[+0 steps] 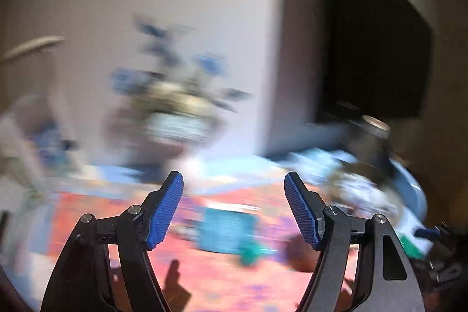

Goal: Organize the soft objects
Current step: 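Open the left gripper over the plate and return both grippers to the pile, then grasp the pink clay bag with the left gripper while the right gripper grasps the green zip bag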

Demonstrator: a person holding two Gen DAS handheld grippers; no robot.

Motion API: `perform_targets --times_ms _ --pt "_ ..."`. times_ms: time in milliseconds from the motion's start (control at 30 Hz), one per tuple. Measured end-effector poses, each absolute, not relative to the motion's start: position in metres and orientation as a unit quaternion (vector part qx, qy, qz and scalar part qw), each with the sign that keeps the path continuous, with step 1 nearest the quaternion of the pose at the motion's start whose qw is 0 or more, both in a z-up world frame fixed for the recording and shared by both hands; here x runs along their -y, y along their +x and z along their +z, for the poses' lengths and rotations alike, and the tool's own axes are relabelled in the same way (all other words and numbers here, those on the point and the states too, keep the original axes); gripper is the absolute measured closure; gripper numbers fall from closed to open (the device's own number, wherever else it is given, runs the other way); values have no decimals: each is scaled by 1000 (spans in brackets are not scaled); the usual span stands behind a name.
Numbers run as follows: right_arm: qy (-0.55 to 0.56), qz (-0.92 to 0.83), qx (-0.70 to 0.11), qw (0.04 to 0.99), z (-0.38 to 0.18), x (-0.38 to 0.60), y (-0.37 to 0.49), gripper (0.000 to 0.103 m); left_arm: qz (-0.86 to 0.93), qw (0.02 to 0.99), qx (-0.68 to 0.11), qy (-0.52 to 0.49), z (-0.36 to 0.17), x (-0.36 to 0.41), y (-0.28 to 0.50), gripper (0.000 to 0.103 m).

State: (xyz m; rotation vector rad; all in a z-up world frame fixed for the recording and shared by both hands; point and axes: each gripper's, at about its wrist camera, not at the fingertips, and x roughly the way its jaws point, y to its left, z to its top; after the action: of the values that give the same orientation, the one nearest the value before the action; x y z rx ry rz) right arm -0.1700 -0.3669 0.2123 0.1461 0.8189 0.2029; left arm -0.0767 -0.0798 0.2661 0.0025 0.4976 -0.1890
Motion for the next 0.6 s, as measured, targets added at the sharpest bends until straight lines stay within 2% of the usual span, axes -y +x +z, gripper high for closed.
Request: perform_targets --times_ms 100,233,400,600 --pt "48 137 -418 897 198 320 -148 12 -40 968 -248 -9 275 18 -71 33" --pt "35 170 -445 879 168 259 -117 12 -10 961 -276 -22 246 -26 -50 33" --pt "46 139 -484 863 110 212 -74 12 -18 939 -340 -37 156 -41 -5 33" --pt "93 94 -490 862 64 215 -40 12 -39 893 -440 -88 60 -49 45 33"
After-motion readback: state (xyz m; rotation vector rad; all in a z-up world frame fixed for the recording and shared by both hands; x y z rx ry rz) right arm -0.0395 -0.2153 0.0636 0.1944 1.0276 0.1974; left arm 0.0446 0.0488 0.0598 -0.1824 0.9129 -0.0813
